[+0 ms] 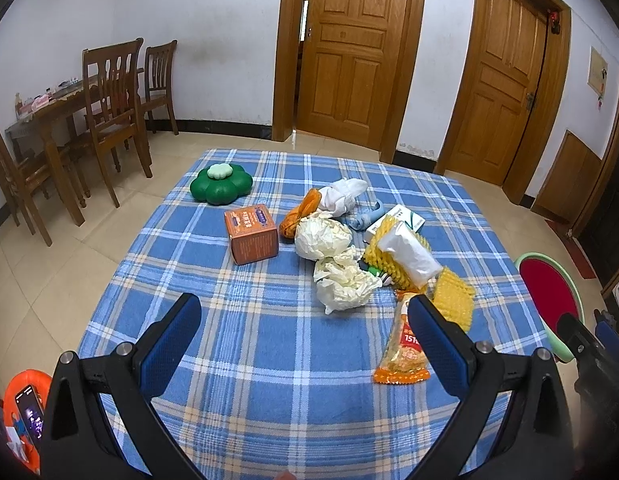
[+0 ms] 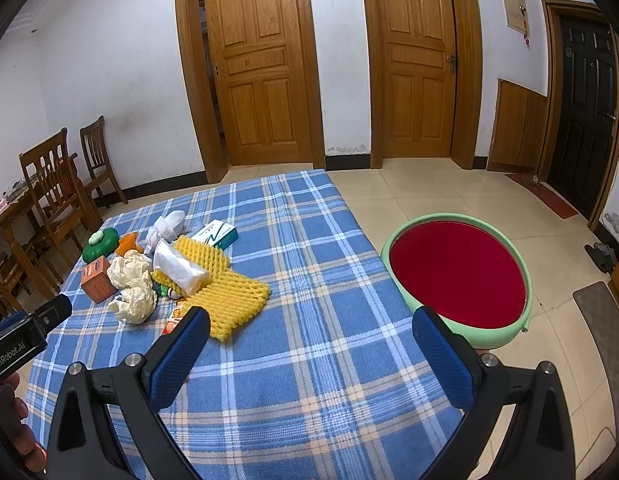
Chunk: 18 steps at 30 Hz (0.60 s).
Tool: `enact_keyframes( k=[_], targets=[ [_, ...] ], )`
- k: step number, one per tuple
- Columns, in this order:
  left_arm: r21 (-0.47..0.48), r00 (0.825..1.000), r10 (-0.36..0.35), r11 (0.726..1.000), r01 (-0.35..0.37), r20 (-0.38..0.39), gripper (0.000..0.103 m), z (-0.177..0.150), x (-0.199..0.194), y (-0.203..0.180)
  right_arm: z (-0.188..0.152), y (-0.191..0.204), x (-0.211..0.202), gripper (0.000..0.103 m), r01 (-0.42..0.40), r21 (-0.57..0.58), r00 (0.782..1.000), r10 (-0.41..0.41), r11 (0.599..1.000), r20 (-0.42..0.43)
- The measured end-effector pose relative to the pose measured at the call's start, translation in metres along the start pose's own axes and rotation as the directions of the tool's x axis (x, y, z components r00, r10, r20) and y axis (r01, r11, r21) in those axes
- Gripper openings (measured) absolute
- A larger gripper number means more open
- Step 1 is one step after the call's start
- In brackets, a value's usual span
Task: Collect trash
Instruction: 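Reach the left tool to the orange snack box and close on it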
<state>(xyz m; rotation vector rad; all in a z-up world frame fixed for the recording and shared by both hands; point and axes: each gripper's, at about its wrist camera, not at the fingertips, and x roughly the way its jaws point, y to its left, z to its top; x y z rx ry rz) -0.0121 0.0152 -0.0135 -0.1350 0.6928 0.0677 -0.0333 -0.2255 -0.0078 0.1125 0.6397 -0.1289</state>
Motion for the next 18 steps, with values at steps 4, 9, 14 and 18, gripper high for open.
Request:
enact_keyframes(
  k=[4, 9, 14, 18],
  targets=[
    [0.003, 1.0, 0.016, 1.0, -0.016, -0.02, 0.101, 0.004, 0.011, 0.0, 0.0, -0.001, 0.011, 0.103, -0.001, -0.012, 1.0, 0.001, 1.0, -0.023],
    [0.008, 0.998, 0.047, 0.999, -0.047, -0.043, 0.101, 0.011, 0.024, 0.009, -0.002, 0.002, 0.02, 0.103, -0.002, -0.023, 0.999, 0.0, 1.0, -0.052],
    [0.01, 0.996, 0.072, 0.997, -0.071, -0.06, 0.101, 0.021, 0.039, 0.024, -0.001, 0.003, 0.027, 0.103, 0.002, -0.03, 0.997, -0.004, 1.0, -0.075],
    [0.012, 0.992, 0.094, 0.996, -0.094, -0.084, 0.101, 0.031, 0.056, 0.035, 0.001, 0.003, 0.032, 0.103, 0.008, -0.031, 0.997, -0.01, 1.0, -0.081]
  ],
)
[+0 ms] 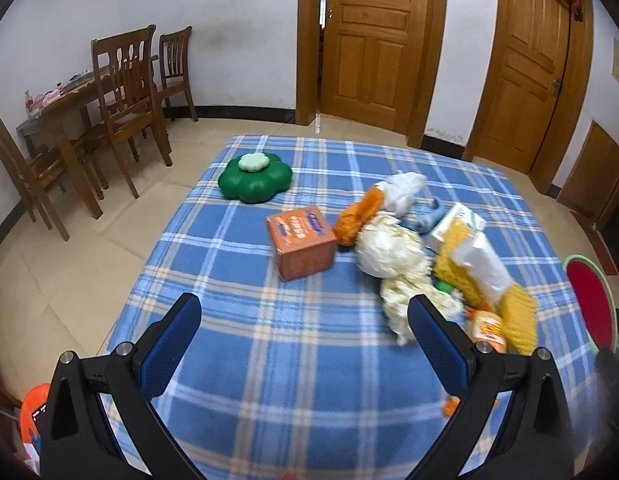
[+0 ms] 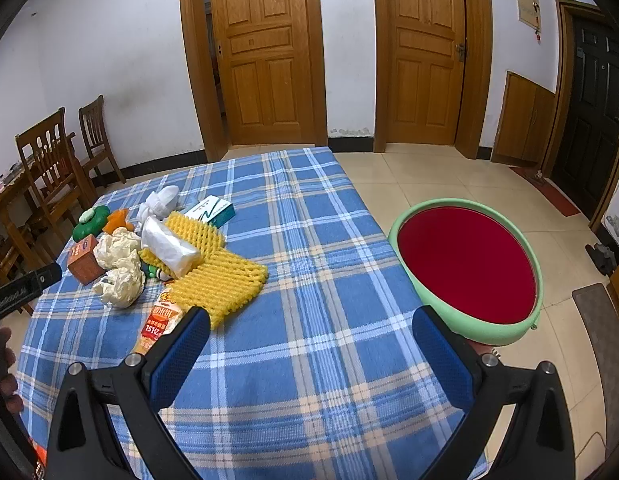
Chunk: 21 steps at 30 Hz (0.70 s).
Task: Collect trash
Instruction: 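Reach the left tool to the orange snack box and close on it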
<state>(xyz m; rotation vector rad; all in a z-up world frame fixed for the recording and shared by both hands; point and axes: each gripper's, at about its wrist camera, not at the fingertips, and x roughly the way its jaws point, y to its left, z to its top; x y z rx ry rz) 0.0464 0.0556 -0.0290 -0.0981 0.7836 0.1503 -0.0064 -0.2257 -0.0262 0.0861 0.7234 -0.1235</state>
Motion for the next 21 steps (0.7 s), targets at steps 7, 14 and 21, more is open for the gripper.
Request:
enact_keyframes(
  k=[7, 14, 21],
  targets=[
    [0.01, 0.999, 0.018, 1.0, -0.017, -0.046, 0.101, 0.02, 0.032, 0.014, 0.003, 0.002, 0.012, 0.103, 0.009, 0.0, 1.0, -0.009, 1.0, -0.028],
    [0.01, 0.996, 0.008, 1.0, -0.007, -0.087, 0.101, 0.036, 0.062, 0.02, 0.005, -0.001, 0.027, 0.103, 0.027, 0.019, 0.998, -0.026, 0.999, -0.062],
    [0.012, 0.994, 0.001, 1.0, 0.0, -0.114, 0.101, 0.046, 0.084, 0.015, 0.006, -0.01, 0.04, 0.103, 0.046, 0.05, 0.995, -0.041, 0.998, -0.095]
  ],
)
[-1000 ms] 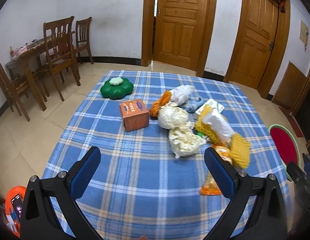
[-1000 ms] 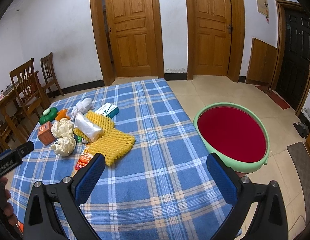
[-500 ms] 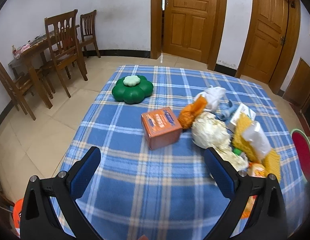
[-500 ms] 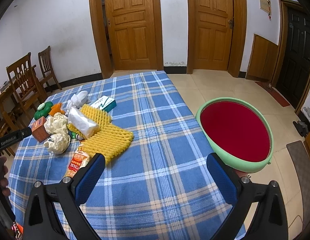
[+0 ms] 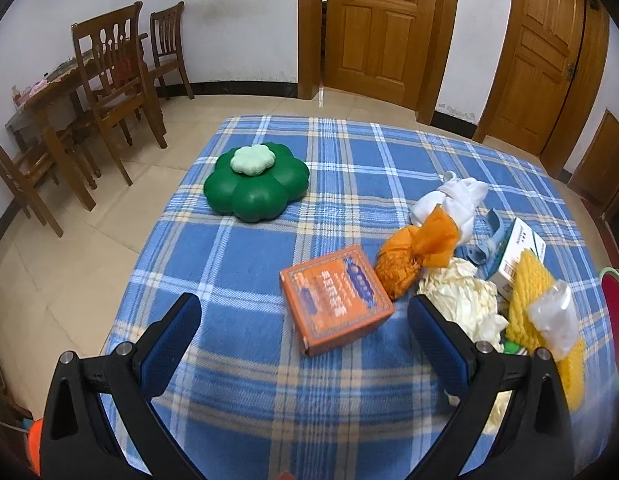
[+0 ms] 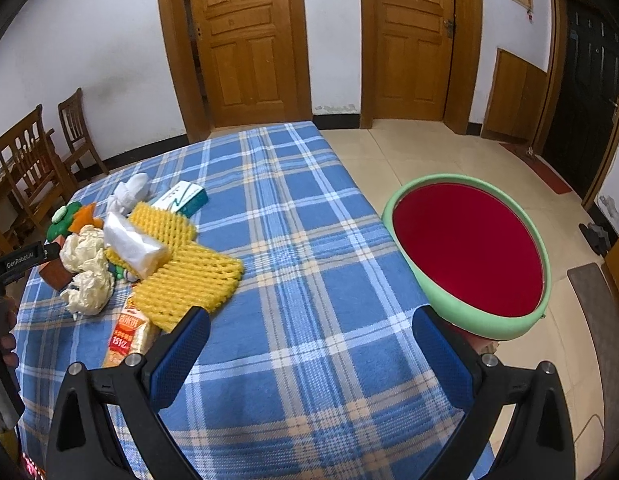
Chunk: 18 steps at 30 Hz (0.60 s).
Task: Collect trash
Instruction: 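Reach the left tool to the orange snack box and close on it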
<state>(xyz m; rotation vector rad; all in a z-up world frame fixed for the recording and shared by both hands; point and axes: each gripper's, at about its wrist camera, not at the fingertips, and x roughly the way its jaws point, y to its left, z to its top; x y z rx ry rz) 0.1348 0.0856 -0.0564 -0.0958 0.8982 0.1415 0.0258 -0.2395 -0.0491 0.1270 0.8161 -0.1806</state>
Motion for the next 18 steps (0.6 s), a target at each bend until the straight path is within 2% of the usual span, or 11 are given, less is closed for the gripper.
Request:
enact_keyframes(
  k=[8, 11, 13, 18],
  targets=[
    [-0.026, 0.999, -0.037, 0.999, 0.036, -0.037, 0.089, 0.002, 0.02, -0.001, 0.001, -0.001, 0.01, 0.103, 0.0, 0.003, 1.0, 0.0, 1.0, -0.022],
    [-0.042, 0.996, -0.075, 0.996, 0.073, -0.047, 0.083, -0.001, 0.025, 0.001, 0.002, 0.002, 0.013, 0.103, -0.008, -0.004, 1.0, 0.008, 1.0, -0.03],
    [-0.049, 0.991, -0.123, 0.991, 0.121, -0.051, 0.063, -0.002, 0.028, 0.001, 0.004, 0.004, 0.018, 0.103, -0.023, -0.005, 0.999, 0.023, 1.0, -0.046],
    [-0.067, 0.986, -0.155, 0.986, 0.151, -0.057, 0.052, -0.005, 0.029, 0.003, 0.011, 0.012, 0.026, 0.103, -0.059, -0.016, 0.996, 0.058, 0.998, -0.061]
  ],
)
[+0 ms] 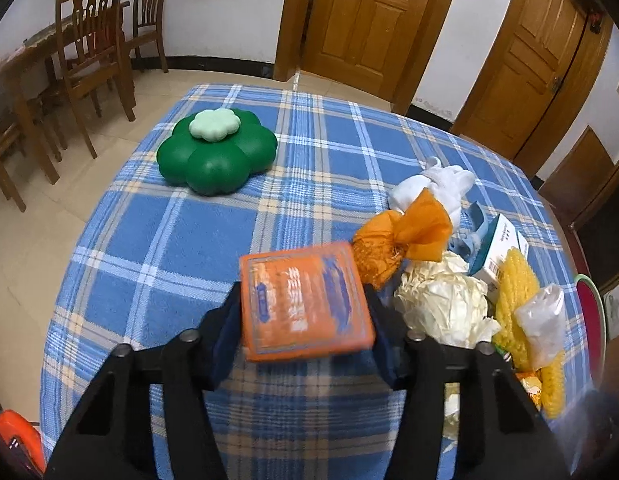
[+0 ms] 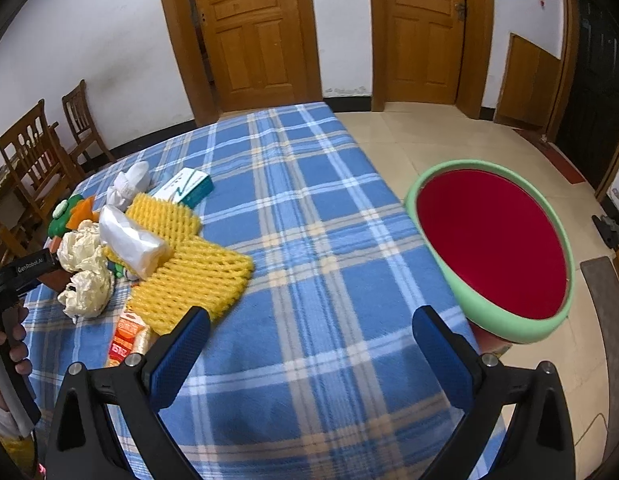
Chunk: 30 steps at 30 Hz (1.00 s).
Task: Collect trash
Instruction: 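Reach the left tool to the orange snack box and close on it, then grasp the yellow foam net with the right tool while the left holds the box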
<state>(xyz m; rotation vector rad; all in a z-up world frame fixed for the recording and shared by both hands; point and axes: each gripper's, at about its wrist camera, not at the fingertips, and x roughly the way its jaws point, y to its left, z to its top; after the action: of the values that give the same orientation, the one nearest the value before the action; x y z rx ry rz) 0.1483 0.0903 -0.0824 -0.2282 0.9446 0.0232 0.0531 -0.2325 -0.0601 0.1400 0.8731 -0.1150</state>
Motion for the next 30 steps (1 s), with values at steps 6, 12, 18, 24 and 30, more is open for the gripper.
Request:
enact_keyframes(
  k=[6, 12, 18, 24, 30],
  targets=[
    [-0.028, 1.0, -0.027, 0.999, 0.027, -0.001, 0.052, -0.008, -0.006, 0.005, 0.006, 0.009, 0.005, 0.103, -0.043, -0.009, 0.999, 0.043, 0.999, -0.009],
    [-0.053, 0.999, -0.051, 0.997, 0.052, 0.021, 0.052, -0.027, -0.022, 0.009, 0.012, 0.026, 0.019, 0.103, -0.108, -0.023, 0.994, 0.108, 0.994, -0.03],
    [-0.078, 0.997, -0.029, 0.996, 0.035, 0.066, 0.052, -0.042, -0.044, 0.009, 0.012, 0.041, 0.036, 0.096, -0.143, -0.053, 0.988, 0.14, 0.988, -0.057],
    [-0.091, 0.996, 0.0, 0.996, 0.009, 0.09, 0.052, -0.049, -0.056, 0.017, 0.012, 0.039, 0.045, 0.088, -0.155, -0.027, 0.986, 0.153, 0.987, -0.069],
    [-0.114, 0.996, -0.018, 0.993, 0.028, 0.092, 0.052, -0.053, -0.056, 0.025, 0.011, 0.036, 0.049, 0.084, -0.147, -0.012, 0.987, 0.145, 0.989, -0.074]
  ],
)
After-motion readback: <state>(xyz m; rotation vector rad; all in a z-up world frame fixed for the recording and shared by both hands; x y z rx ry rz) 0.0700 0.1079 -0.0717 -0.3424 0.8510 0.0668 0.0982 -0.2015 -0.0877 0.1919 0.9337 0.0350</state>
